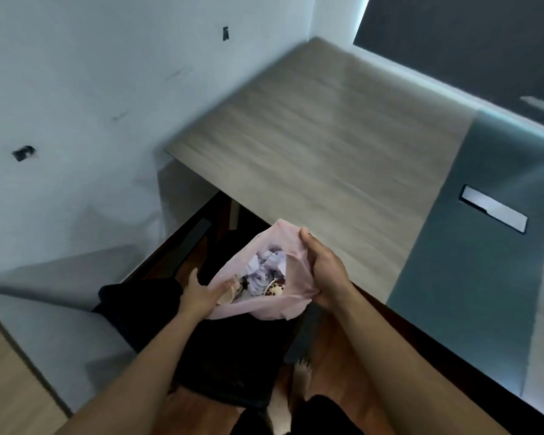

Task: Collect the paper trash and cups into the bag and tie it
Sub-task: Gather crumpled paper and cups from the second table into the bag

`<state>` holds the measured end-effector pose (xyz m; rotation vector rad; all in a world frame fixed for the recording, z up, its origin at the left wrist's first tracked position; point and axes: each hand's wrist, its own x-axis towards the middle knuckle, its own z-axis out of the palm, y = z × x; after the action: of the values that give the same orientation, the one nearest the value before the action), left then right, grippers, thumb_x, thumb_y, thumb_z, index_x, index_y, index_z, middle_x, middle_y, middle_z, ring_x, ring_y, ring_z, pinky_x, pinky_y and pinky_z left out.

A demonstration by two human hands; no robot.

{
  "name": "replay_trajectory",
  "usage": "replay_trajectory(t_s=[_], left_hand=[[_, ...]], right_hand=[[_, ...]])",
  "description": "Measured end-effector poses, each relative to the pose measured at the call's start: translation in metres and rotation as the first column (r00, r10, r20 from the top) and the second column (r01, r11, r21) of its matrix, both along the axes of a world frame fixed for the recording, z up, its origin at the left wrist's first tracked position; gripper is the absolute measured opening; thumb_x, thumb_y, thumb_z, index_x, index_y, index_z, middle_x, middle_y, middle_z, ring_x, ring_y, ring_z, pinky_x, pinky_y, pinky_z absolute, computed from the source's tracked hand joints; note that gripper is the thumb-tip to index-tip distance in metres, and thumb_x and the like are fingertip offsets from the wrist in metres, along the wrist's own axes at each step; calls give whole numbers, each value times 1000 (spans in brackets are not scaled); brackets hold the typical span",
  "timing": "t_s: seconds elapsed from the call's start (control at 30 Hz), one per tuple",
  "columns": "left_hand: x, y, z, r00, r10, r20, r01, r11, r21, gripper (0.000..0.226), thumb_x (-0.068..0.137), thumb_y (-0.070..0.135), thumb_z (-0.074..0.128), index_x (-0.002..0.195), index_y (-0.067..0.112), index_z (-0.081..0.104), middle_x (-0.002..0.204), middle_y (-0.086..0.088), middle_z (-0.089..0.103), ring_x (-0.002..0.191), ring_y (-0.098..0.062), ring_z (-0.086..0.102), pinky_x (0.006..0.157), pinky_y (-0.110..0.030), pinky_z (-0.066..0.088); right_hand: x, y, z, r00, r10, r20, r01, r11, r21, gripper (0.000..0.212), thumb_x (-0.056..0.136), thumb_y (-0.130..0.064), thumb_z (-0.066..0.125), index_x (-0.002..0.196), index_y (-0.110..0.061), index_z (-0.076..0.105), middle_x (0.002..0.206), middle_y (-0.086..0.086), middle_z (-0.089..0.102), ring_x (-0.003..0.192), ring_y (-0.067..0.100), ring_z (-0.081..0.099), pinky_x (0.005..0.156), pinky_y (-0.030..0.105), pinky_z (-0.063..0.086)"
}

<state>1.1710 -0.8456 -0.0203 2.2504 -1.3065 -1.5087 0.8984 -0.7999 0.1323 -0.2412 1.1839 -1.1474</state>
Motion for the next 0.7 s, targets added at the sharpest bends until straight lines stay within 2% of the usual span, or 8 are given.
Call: replay_trajectory(t_s=[0.07, 0.1, 0.17, 0.27, 0.33, 0.47, 0.57, 0.7], left_hand=[[-1, -15, 23, 997, -82, -6, 81, 994, -66, 59, 91, 62, 75, 127, 15, 73, 125, -11, 75, 114, -34, 71, 95, -45, 56], [-5, -23, 33, 995, -103, -4, 101, 987, -125, 41, 97, 54, 71, 100, 15, 79, 103, -10, 79, 99, -34, 74, 88, -46, 59], [-14, -41, 58, 995, -88, -38, 79, 978, -195, 36, 98, 46, 69, 82, 15, 79, 84, -9, 79, 84, -30, 75, 76, -43, 58], [-35, -72, 90, 990, -61, -125, 30, 972, -233, 34, 93, 42, 70, 84, 11, 81, 82, -5, 81, 73, -21, 69, 68, -39, 54], [-56, -94, 114, 963, -37, -268, -13, 983, -184, 25, 88, 35, 77, 91, 11, 85, 87, -3, 84, 74, -18, 71, 72, -35, 55], [-99, -141, 152, 858, -16, -514, -64, 988, -138, 23, 84, 21, 82, 100, 4, 84, 101, -13, 81, 86, -23, 71, 84, -39, 54], [-133, -179, 172, 818, -12, -575, -100, 982, -162, 14, 97, 13, 65, 92, 13, 79, 89, -11, 76, 72, -21, 69, 68, -32, 52], [-179, -230, 186, 866, -26, -499, -143, 944, -297, 18, 98, 18, 61, 100, 19, 79, 86, 0, 77, 68, -15, 66, 54, -21, 48]], right_hand=[[-5, -2, 5, 999, -38, -32, 38, 999, -11, 48, 111, -46, 60, 123, -5, 83, 126, 26, 78, 116, 41, 75, 115, 56, 55], [-10, -4, 8, 997, -61, -45, 61, 998, -18, 49, 109, -48, 63, 125, -6, 82, 129, 27, 77, 122, 44, 73, 117, 58, 52], [-21, -12, 15, 990, -117, -77, 116, 993, -22, 47, 106, -48, 67, 124, -7, 83, 127, 26, 78, 125, 46, 72, 117, 61, 52], [-48, -27, 28, 954, -227, -196, 225, 974, -31, 36, 107, -40, 69, 109, -9, 87, 99, 14, 84, 89, 31, 81, 96, 50, 64], [-72, -40, 34, 921, -283, -266, 283, 958, -39, 31, 108, -37, 68, 105, -11, 85, 87, 5, 83, 78, 22, 77, 83, 40, 62], [-119, -66, 37, 879, -365, -307, 363, 929, -65, 36, 106, -40, 69, 121, -11, 83, 119, 12, 84, 101, 26, 79, 99, 49, 62], [-156, -89, 39, 871, -403, -281, 385, 915, -120, 38, 108, -39, 65, 131, -11, 79, 131, 13, 80, 126, 32, 74, 114, 55, 55], [-196, -117, 43, 856, -462, -233, 432, 885, -171, 34, 108, -32, 65, 131, -11, 78, 127, 11, 81, 112, 27, 74, 106, 49, 58]])
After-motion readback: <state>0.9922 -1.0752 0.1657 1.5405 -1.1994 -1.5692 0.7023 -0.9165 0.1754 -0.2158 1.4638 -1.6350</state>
